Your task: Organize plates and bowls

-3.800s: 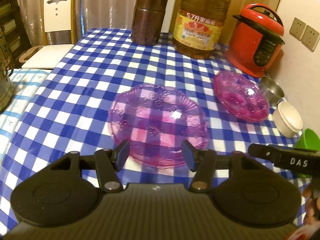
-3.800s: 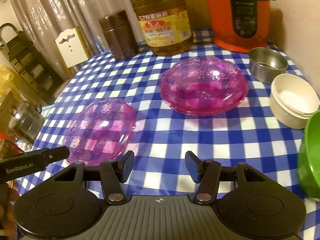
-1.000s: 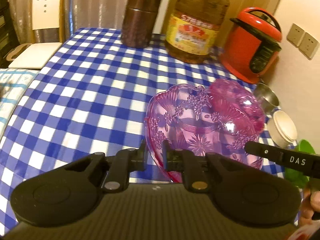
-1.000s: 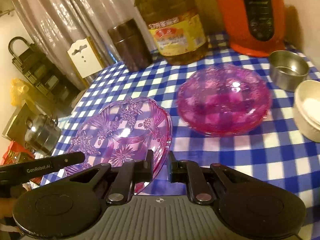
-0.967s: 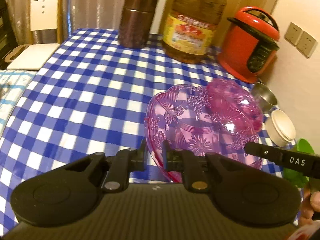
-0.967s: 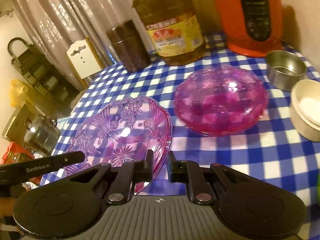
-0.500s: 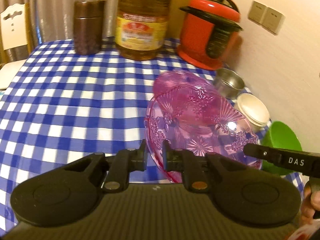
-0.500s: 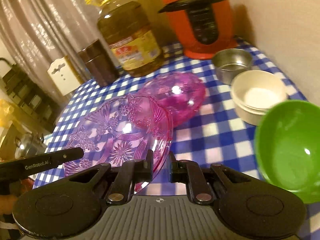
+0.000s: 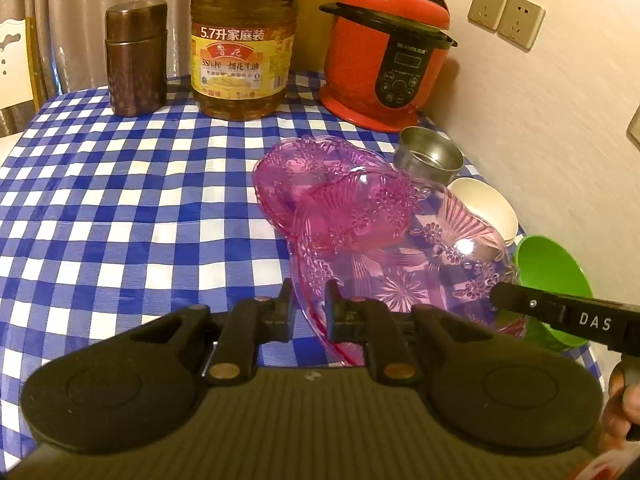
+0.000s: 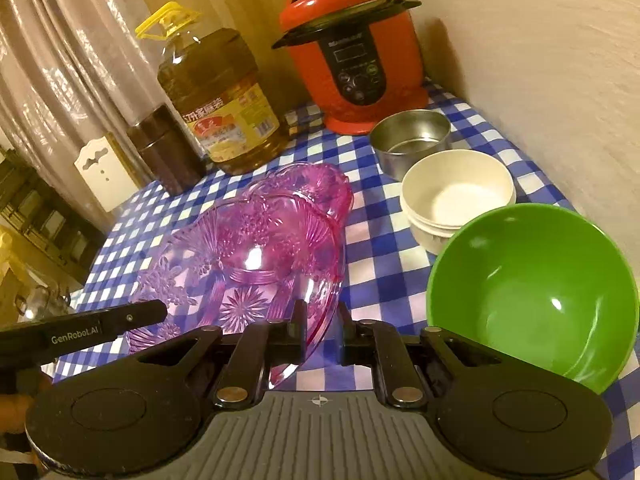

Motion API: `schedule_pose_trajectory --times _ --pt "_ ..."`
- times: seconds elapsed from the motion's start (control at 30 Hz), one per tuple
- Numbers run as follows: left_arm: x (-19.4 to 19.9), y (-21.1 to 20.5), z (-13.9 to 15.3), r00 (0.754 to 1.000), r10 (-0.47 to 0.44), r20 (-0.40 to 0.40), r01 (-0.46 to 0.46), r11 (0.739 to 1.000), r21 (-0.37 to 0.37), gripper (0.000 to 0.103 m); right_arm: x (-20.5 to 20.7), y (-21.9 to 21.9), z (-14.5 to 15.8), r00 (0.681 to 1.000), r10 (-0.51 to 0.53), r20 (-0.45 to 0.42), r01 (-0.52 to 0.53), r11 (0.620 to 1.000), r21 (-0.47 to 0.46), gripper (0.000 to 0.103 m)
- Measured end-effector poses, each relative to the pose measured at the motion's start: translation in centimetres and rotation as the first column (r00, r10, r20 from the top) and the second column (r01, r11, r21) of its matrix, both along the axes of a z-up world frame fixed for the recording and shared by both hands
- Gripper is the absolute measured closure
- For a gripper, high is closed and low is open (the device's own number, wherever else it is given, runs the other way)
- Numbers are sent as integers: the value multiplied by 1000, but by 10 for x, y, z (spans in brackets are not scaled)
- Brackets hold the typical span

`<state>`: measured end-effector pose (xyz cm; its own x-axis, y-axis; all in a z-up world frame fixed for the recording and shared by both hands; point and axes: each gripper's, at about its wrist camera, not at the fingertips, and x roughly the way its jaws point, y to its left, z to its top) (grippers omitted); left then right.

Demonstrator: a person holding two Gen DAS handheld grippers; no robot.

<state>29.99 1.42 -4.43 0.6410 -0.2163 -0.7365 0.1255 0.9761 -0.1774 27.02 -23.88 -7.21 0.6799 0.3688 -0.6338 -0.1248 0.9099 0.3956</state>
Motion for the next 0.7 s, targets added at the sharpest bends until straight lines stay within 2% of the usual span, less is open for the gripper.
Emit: schedule_pose_trajectory --times 0.4,0.7 --pt "9 2 -3 1000 8 16 -8 1000 -23 90 11 2 5 1000 1 29 0 1000 -31 90" --pt "40 9 -2 999 41 36 -39 998 -46 90 34 11 11 998 22 51 -19 998 -59 90"
